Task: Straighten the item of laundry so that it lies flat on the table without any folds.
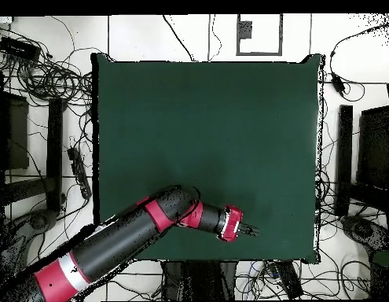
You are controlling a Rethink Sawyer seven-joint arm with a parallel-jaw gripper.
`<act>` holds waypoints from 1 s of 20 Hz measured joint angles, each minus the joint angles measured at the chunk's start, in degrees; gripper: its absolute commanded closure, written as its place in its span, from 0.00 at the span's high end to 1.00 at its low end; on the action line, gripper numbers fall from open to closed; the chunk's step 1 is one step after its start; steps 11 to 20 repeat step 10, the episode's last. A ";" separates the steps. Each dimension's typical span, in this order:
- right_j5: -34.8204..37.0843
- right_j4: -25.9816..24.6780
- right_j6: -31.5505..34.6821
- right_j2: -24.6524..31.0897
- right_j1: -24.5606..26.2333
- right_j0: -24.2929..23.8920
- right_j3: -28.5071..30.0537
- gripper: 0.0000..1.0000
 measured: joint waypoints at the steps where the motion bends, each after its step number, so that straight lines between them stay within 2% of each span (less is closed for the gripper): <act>1: 0.00 1.43 0.00 -0.16 1.24 0.04 -0.01 0.00; 9: 0.01 7.86 0.00 -0.90 6.75 0.15 -0.05 0.00; 20: 0.01 8.09 0.00 -0.90 6.98 0.25 0.01 0.00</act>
